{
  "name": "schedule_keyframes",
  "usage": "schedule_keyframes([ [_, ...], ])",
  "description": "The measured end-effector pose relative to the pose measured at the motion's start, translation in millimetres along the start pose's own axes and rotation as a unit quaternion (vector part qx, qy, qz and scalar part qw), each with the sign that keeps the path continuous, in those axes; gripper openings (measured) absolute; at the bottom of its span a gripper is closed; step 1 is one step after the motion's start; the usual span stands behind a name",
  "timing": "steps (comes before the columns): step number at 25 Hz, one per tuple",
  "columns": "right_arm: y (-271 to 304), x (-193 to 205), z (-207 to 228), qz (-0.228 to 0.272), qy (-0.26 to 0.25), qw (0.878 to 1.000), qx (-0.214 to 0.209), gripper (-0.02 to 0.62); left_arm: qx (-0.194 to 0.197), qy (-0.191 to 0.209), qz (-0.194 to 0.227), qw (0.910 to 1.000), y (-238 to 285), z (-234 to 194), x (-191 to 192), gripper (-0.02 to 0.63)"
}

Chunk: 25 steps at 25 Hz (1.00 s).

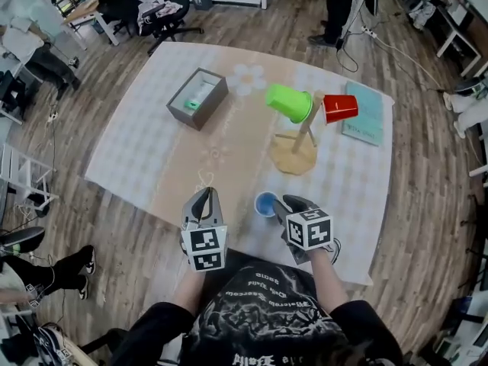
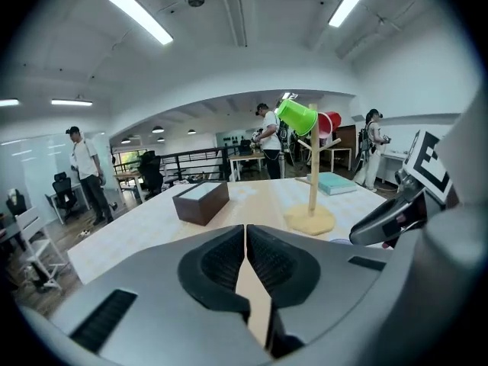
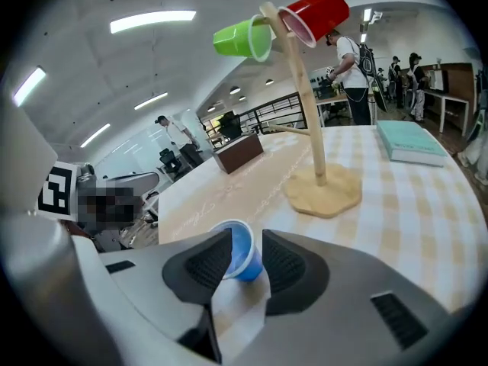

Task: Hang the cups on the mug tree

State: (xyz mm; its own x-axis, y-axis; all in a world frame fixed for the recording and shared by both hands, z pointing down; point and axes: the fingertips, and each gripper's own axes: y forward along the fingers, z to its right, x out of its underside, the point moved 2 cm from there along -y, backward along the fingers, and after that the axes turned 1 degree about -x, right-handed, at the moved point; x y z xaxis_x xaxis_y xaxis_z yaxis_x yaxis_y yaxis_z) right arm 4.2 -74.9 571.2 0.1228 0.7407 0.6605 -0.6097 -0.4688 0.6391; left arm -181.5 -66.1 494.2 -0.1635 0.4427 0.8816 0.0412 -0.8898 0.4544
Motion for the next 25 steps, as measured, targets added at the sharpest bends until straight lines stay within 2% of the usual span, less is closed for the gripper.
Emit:
schedule_keyframes([
  [3,6,3,0,-0.015,0.000,1.000,-0.003,0.132,0.029,-0.044,-0.017,0.9985,-1,1,10,0.028],
  [5,6,0,0,-0.010,0.004,1.000,-0.002,0.129,0.079,-0.078,-0.036,0.9932,0,10,17,0.028],
  [9,5,-3,2,-0.001,0.016,1.000,-0.002,0.115,0.193,-0.144,-0.094,0.9661,9,45,31,0.035],
  [11,4,-4,1,0.001,0.016,1.000,-0.003,0.112,0.227,-0.165,-0.120,0.9521,12,61,38,0.101],
  [14,3,-6,2,0.007,0.022,1.000,-0.004,0.104,0.269,-0.181,-0.159,0.9326,16,82,47,0.166],
  [17,1,-7,2,0.011,0.023,1.000,-0.003,0.100,0.281,-0.192,-0.183,0.9225,23,92,50,0.166],
  [20,0,-7,3,0.013,0.024,1.000,-0.001,0.095,0.287,-0.194,-0.197,0.9170,29,102,51,0.166],
  [23,-3,-7,5,0.024,0.021,0.999,0.001,0.091,0.283,-0.184,-0.211,0.9171,36,111,54,0.161],
  [25,-5,-9,8,0.032,0.021,0.999,0.004,0.089,0.270,-0.179,-0.218,0.9207,41,114,55,0.138],
])
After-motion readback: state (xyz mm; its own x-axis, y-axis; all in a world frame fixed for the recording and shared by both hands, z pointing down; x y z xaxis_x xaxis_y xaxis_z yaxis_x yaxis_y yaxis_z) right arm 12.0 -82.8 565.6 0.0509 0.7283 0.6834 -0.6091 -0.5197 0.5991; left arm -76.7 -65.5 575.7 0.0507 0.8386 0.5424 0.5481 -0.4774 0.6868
